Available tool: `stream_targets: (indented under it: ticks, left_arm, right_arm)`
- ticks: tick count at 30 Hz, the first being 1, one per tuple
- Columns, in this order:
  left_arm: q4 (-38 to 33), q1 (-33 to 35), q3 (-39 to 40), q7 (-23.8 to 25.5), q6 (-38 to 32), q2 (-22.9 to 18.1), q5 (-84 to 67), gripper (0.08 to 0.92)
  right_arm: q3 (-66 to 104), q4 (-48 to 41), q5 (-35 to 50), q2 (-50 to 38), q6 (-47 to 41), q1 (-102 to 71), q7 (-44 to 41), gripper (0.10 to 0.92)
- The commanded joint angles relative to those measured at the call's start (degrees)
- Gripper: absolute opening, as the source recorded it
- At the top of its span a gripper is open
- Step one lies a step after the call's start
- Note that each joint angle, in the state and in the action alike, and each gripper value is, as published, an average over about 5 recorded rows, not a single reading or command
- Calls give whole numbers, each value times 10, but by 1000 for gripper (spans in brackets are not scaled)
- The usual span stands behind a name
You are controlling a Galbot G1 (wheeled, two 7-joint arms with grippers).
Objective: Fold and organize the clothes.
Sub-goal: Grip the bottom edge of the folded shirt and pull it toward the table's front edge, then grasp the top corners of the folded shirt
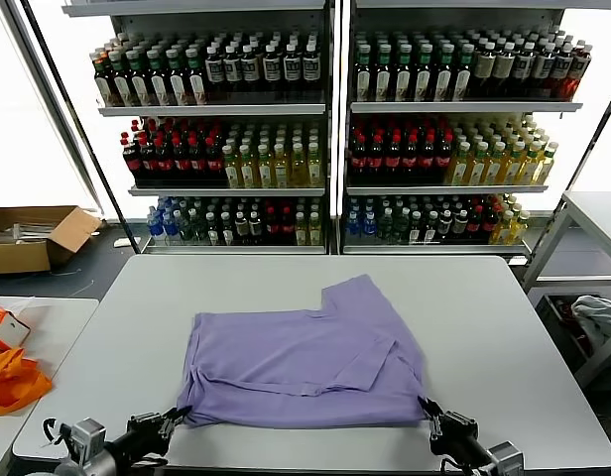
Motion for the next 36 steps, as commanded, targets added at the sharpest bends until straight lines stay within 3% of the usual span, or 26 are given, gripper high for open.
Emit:
stream_targets:
  ticks: [1,8,21,28,31,36]
  left_arm:
    - [-33,83,-46,6,-3,1,6,103]
    - [-51,114,-64,3,-2,3,3,226]
    - [-34,90,-135,7,-5,28,-11,603]
    - [10,-42,-137,7,7,47,-72,788]
    - [51,-96,-107,13,6,64,-89,818]
    - [128,-191,-25,32,2,91,-109,822]
  right_arm:
    - [15,26,-7,-7,5,-49,1,107]
    - [25,29,10,-13,-12,-52,-1,139]
    - [77,64,36,-16,5,-39,-43,510]
    - [75,18,45,-21,-2,114,-108,709]
    - [46,-40,36,-25,-34,219,-151,784]
    - [-30,-168,4,-13,-73,396,-211,821]
